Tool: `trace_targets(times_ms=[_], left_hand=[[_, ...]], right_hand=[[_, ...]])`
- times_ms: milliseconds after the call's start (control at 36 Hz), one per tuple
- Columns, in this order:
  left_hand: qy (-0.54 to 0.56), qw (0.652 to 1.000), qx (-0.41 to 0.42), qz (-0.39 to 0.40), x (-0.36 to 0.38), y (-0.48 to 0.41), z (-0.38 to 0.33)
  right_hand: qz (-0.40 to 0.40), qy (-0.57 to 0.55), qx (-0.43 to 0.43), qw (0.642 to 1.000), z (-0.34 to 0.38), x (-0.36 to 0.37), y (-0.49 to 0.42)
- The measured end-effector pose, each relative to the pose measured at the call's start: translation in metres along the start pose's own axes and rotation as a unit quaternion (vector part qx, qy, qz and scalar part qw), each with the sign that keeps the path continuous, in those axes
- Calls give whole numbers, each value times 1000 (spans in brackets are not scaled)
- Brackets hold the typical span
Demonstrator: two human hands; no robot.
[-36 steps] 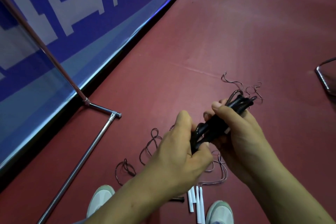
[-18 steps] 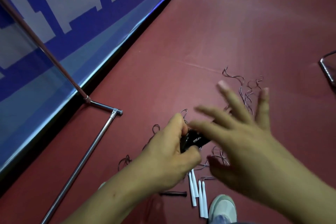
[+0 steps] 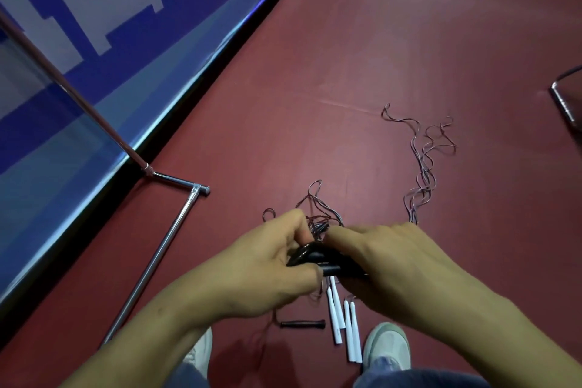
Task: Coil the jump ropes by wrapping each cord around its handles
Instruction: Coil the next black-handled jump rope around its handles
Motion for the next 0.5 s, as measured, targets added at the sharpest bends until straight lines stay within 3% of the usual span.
trace_targets(times_ms=[83, 250, 306, 389, 500], left_hand=[[14, 1000, -3, 2, -7, 1, -1], [-141, 988, -51, 36, -19, 4, 13], [-241, 966, -79, 52, -23, 7, 18], [-371, 920, -103, 70, -20, 8, 22], [-465, 876, -122, 46, -9, 7, 32]], right_hand=[[27, -18, 1, 999, 3, 2, 1], [76, -24, 17, 997, 13, 20, 3], [116, 6, 16, 993, 16, 41, 6], [106, 47, 8, 993, 29, 62, 6], [109, 35, 48, 992, 38, 72, 4]])
Point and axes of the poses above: each hand's wrist, its own y-axis away from the middle knuckle, its own x-axis out of the palm, z = x × y, the point moved 9 cm from there along -y, towards the middle knuckle, and after that the axes turned 5 degrees about -y, right-handed, at the moved point
